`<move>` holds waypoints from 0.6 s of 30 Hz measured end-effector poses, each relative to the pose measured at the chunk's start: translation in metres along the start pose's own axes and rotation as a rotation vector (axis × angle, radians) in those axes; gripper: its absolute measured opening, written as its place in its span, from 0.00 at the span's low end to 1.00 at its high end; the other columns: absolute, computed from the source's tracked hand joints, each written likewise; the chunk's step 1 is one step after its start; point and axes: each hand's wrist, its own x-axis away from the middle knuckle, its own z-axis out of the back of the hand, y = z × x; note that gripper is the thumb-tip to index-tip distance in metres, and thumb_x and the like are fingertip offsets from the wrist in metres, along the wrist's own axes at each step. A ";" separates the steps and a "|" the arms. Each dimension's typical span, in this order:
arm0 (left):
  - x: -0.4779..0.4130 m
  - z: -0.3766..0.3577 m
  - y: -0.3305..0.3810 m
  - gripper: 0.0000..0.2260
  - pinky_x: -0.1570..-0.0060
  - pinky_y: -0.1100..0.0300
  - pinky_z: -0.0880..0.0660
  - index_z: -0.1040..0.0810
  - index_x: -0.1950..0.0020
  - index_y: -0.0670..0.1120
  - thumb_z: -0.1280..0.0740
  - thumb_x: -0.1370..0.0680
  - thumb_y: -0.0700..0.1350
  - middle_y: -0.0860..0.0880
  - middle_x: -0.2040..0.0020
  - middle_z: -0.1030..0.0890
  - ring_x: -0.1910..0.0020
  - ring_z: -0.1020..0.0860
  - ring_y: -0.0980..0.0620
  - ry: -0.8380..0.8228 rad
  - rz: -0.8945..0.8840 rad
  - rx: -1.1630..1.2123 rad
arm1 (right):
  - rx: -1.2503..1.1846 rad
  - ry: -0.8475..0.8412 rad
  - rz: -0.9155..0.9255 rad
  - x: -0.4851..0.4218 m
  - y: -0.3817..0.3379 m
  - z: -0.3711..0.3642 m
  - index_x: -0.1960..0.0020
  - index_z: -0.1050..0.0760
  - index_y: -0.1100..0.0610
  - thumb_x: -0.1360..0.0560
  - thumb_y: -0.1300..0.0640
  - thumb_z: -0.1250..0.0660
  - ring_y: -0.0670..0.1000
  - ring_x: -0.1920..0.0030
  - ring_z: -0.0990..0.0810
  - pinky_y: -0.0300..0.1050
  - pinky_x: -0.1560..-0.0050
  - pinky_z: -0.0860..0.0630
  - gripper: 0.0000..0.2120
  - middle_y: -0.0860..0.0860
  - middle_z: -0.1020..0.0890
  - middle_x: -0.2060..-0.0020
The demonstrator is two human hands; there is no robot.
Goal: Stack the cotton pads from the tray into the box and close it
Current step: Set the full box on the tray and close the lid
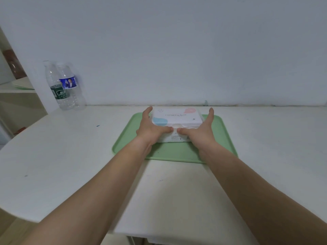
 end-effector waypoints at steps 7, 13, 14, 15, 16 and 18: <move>-0.003 -0.003 -0.004 0.41 0.32 0.51 0.32 0.37 0.27 0.61 0.20 0.36 0.54 0.55 0.38 0.31 0.30 0.32 0.45 0.092 -0.014 -0.019 | 0.024 0.112 -0.009 0.001 0.000 -0.007 0.26 0.64 0.31 0.39 0.42 0.24 0.60 0.31 0.33 0.61 0.30 0.34 0.58 0.51 0.31 0.27; 0.007 -0.019 -0.004 0.37 0.33 0.45 0.30 0.31 0.32 0.63 0.25 0.40 0.57 0.57 0.39 0.28 0.34 0.28 0.46 0.202 -0.052 -0.007 | 0.060 0.230 -0.005 0.000 -0.002 -0.018 0.24 0.60 0.37 0.38 0.40 0.23 0.60 0.31 0.34 0.63 0.32 0.34 0.57 0.47 0.29 0.29; 0.008 -0.022 -0.004 0.36 0.33 0.45 0.29 0.31 0.32 0.63 0.25 0.39 0.57 0.56 0.38 0.27 0.35 0.27 0.46 0.221 -0.057 0.011 | 0.075 0.244 -0.007 0.000 -0.004 -0.018 0.25 0.60 0.37 0.38 0.41 0.23 0.60 0.32 0.33 0.63 0.33 0.34 0.56 0.47 0.28 0.30; 0.008 -0.024 -0.004 0.35 0.34 0.45 0.28 0.30 0.31 0.62 0.24 0.38 0.56 0.55 0.37 0.26 0.36 0.26 0.46 0.238 -0.059 0.028 | 0.090 0.251 -0.009 -0.002 -0.005 -0.017 0.25 0.59 0.37 0.38 0.41 0.23 0.60 0.32 0.32 0.63 0.33 0.33 0.56 0.48 0.27 0.31; 0.008 -0.024 -0.004 0.34 0.35 0.45 0.27 0.30 0.31 0.61 0.23 0.36 0.54 0.54 0.37 0.26 0.38 0.25 0.47 0.251 -0.058 0.035 | 0.108 0.247 -0.013 -0.004 -0.006 -0.016 0.24 0.58 0.38 0.39 0.42 0.23 0.60 0.32 0.31 0.62 0.34 0.31 0.56 0.48 0.26 0.32; 0.006 -0.022 -0.003 0.33 0.36 0.47 0.26 0.30 0.31 0.60 0.21 0.34 0.51 0.54 0.36 0.25 0.39 0.24 0.48 0.264 -0.048 0.021 | 0.149 0.206 0.005 -0.007 -0.009 -0.009 0.24 0.52 0.40 0.39 0.41 0.22 0.59 0.34 0.27 0.58 0.36 0.28 0.54 0.49 0.25 0.34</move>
